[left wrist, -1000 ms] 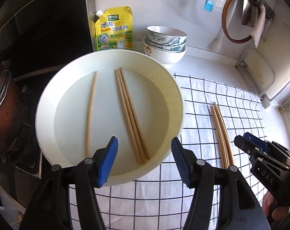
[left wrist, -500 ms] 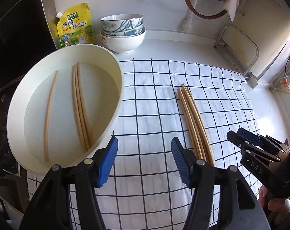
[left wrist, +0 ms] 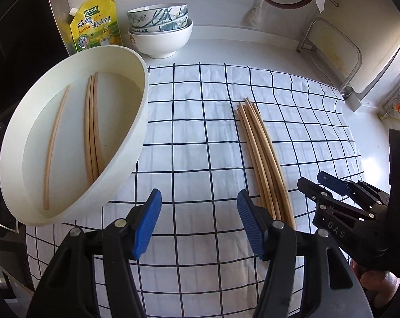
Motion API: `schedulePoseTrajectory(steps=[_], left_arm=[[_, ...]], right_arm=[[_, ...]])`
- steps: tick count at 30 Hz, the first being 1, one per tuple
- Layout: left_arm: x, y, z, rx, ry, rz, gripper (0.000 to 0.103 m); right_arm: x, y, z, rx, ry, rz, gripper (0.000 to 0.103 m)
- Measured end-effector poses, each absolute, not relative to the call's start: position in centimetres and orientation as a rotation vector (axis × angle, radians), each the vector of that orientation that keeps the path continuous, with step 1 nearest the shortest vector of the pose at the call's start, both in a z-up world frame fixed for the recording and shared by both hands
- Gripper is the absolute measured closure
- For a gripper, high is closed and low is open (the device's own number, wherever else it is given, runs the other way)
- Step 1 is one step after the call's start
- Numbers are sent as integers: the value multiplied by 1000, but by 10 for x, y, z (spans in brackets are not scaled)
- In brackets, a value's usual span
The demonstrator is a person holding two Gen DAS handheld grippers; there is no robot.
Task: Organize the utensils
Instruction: 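Move both open tools back toward the remaining chopsticks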
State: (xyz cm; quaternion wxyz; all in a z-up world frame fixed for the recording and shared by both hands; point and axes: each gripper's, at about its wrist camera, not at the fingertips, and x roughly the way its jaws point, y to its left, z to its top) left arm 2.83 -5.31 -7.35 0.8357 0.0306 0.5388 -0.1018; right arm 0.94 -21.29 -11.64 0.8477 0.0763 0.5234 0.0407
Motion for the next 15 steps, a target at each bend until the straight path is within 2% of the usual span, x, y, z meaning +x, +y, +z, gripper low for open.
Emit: schedulePoseTrajectory(steps=[15], left_arm=[[31,-53,-83,34,1163,-185,44]], right_arm=[[23,-199,-129,84,1114,126,63]])
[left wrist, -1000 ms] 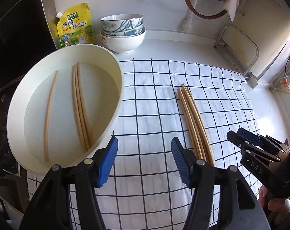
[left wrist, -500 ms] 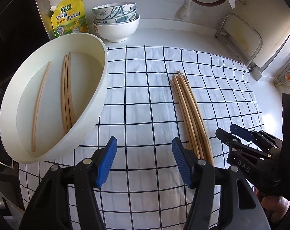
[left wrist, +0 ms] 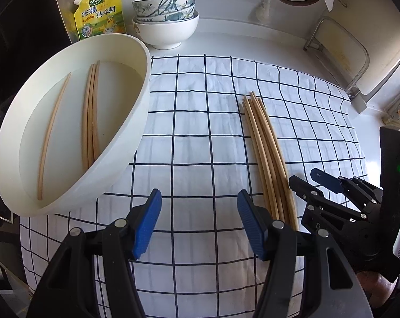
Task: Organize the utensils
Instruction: 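Move both open tools back toward the remaining chopsticks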
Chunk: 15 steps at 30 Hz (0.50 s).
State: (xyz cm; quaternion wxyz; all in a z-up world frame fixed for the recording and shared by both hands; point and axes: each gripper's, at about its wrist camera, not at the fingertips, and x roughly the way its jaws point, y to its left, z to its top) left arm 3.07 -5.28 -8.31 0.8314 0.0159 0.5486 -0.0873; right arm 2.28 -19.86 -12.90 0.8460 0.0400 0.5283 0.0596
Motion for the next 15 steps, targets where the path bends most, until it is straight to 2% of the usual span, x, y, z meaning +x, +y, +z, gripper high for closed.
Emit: schedulePoseTrajectory(steps=[15], left_arm=[[33,-64,-90,22,1166,-212,42]], right_arm=[[24,-203,-133,72,1115,111,63]])
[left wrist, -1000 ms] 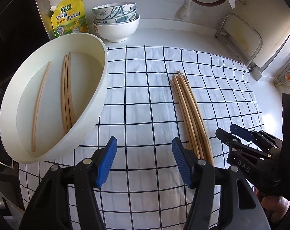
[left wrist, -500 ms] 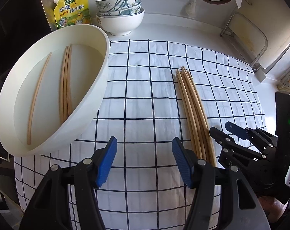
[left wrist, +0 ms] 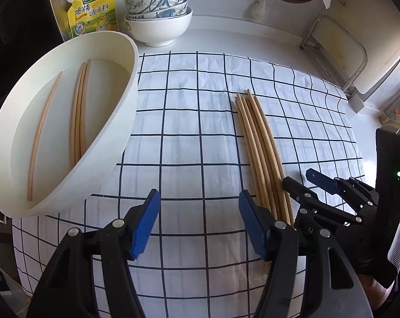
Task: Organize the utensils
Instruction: 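Move both open tools back toward the remaining chopsticks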
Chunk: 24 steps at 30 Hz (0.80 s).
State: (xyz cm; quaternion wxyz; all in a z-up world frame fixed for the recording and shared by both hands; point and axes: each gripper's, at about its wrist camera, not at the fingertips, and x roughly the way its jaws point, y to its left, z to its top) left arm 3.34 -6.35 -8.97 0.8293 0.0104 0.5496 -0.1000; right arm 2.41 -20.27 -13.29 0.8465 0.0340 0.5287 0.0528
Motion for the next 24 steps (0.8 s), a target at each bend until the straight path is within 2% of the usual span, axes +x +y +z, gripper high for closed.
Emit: schedulePoseTrajectory(steps=[24], left_arm=[[38,-107,-127,29,1181,-251,40]], right_arm=[[9,-252,-135,122,1097,42,63]])
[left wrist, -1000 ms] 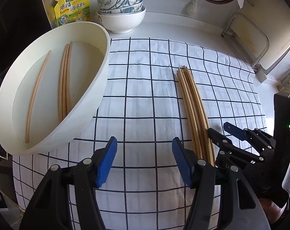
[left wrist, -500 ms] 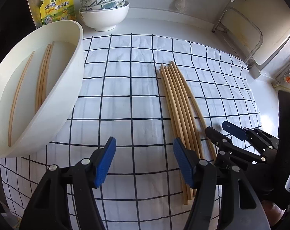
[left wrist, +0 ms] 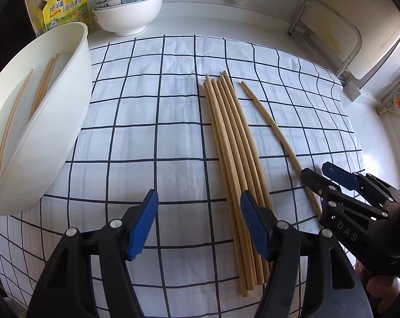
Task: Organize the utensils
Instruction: 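Move both open tools back toward the remaining chopsticks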
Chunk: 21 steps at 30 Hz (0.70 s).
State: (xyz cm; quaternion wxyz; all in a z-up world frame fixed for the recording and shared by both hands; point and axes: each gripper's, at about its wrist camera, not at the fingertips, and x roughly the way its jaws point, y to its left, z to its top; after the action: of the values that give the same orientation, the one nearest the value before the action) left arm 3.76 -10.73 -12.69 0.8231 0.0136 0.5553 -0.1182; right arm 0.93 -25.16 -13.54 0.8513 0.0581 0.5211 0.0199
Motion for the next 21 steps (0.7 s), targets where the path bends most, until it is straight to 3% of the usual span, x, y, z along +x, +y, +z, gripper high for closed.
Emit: schedulePoseTrajectory(steps=[21], left_arm=[[40,-93,-138,41,1200,-161,38]], right_arm=[[15,-246,-136,115,1084,81,63]])
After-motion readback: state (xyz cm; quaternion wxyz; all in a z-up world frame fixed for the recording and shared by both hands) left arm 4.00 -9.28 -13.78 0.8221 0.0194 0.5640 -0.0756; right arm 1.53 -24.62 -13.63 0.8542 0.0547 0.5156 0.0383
